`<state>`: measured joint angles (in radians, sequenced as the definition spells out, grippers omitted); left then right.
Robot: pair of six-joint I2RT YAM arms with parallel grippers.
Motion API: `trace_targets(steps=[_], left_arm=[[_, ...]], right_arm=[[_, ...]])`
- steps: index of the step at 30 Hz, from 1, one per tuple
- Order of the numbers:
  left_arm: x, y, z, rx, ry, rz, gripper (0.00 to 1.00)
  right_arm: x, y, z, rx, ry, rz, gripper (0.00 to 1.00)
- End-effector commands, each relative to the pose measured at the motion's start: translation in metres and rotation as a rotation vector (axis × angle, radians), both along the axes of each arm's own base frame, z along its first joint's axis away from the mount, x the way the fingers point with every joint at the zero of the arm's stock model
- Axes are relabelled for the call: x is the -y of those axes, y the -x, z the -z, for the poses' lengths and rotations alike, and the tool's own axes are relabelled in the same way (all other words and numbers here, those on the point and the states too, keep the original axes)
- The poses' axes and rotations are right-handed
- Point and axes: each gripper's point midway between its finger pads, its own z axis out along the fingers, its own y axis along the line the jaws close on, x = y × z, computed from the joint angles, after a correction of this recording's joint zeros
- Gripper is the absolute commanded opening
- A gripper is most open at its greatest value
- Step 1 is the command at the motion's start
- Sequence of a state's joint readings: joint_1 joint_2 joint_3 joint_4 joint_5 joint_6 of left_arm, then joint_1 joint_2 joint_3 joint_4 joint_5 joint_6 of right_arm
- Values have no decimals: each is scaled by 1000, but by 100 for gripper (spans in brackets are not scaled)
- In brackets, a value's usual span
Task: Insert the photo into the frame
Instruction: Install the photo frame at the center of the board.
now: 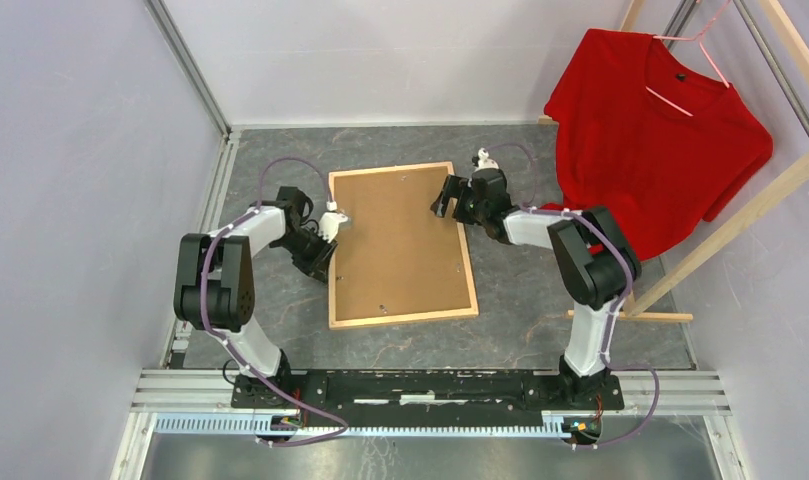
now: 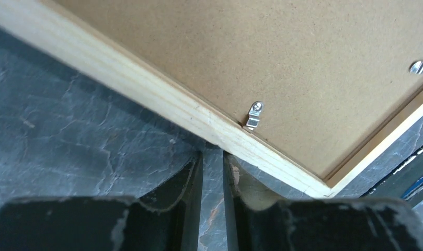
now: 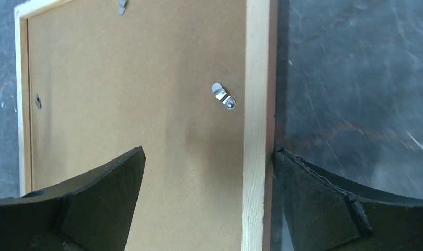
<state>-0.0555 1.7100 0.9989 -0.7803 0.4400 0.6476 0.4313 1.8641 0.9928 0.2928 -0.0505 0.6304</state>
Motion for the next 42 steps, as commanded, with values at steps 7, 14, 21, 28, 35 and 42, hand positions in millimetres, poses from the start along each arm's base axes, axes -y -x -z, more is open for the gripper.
trace_targets(steps=[7, 14, 21, 28, 35, 42], left_arm=[[64, 34, 3, -36, 81, 219, 30], [31, 17, -28, -42, 120, 167, 37], [-36, -39, -48, -6, 137, -26, 43], [-28, -87, -39, -45, 289, -279, 48], [-33, -124, -23, -70, 336, -420, 55], [-32, -144, -12, -105, 400, -467, 46]], right_arm=[[-69, -30, -26, 7, -194, -171, 98], [-17, 40, -4, -45, -158, -37, 94], [21, 52, -29, 55, -40, 90, 93], [-40, 12, -103, 254, -82, -58, 90], [-190, 6, -98, 262, -227, -497, 83], [-260, 11, -65, 225, -270, -656, 80]])
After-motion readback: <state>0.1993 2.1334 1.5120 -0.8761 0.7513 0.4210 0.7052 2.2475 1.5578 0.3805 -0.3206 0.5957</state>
